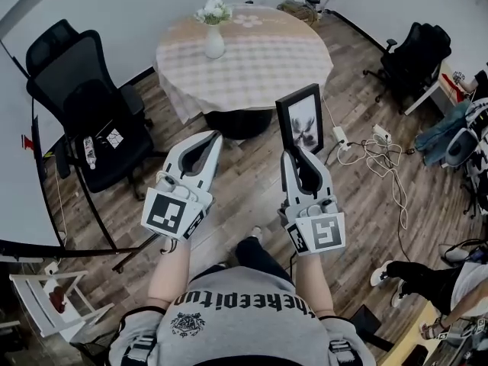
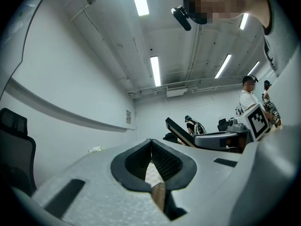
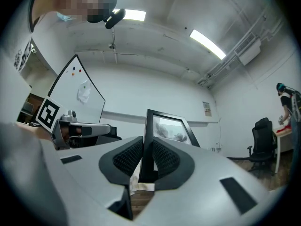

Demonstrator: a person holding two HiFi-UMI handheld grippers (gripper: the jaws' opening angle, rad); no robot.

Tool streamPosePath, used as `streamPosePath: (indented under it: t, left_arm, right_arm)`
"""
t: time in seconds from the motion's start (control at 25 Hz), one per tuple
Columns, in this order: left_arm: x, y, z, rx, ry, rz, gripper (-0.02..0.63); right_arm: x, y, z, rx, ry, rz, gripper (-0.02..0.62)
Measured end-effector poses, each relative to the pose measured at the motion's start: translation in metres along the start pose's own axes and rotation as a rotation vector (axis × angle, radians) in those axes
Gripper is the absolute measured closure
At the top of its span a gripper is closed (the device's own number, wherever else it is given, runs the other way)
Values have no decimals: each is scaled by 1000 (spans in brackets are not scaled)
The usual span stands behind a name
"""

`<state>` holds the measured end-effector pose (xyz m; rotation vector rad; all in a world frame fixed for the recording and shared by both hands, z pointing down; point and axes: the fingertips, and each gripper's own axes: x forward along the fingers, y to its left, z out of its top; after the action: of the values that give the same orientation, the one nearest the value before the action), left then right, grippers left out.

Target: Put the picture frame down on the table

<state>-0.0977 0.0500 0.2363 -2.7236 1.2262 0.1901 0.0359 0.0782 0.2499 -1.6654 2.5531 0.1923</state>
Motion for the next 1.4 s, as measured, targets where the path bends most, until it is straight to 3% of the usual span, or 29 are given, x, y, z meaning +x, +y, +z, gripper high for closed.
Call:
streamPosePath:
  t: [0.64,0.92,1.16,1.4]
  left_arm:
    - [128,3,-22,37,1,81,591]
    - [156,6,-30,42,13,75,591]
    - [122,-37,-70,45,-3,83,591]
    - [165,18,-69,28,1,41,591]
  right_arm:
    - [71,-119,-16,25,-30,98,523]
    - [87,-140,-26,38,-23,104,523]
    - [35,-132,-66,22,-33,114,525]
    - [97,-143,-65,22,-15,70,525]
